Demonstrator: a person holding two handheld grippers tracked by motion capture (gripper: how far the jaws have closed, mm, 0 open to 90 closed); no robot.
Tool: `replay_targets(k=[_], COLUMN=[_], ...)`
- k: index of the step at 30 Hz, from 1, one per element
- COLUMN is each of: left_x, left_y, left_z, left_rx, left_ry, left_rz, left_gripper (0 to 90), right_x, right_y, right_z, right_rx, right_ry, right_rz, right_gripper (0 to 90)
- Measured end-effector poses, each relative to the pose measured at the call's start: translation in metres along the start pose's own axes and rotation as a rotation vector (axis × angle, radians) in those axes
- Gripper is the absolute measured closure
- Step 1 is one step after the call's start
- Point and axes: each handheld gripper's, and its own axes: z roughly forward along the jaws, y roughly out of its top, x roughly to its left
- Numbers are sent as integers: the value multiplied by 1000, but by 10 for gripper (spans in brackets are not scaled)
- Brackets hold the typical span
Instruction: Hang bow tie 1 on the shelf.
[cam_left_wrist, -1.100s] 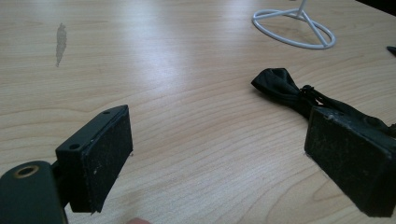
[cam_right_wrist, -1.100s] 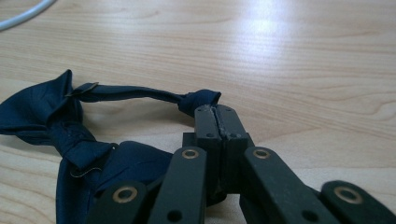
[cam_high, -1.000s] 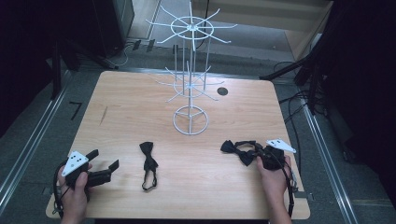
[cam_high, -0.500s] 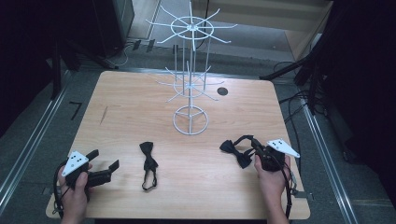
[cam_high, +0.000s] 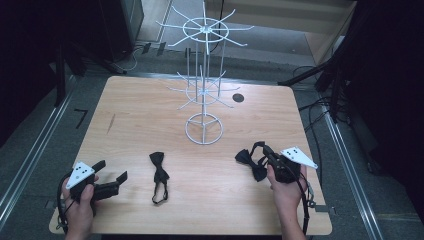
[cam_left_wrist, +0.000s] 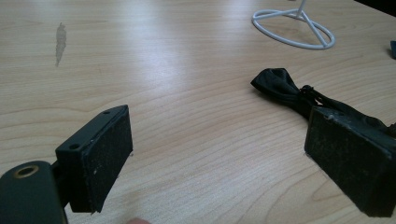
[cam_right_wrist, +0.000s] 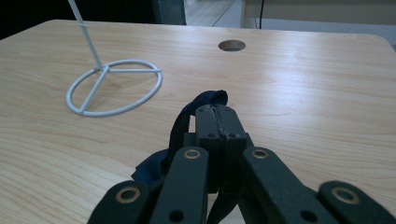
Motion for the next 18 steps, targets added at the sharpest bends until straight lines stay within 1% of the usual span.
replay_targets(k=[18], left_x=[0], left_y=[0], left_z=[0], left_rx=[0], left_ry=[0], left_rz=[-1], left_gripper=[85], right_x=[24], right_y=[19], right_z=[-4], right_rx=[-53], right_ry=[57], right_rz=[-37], right_gripper=[900])
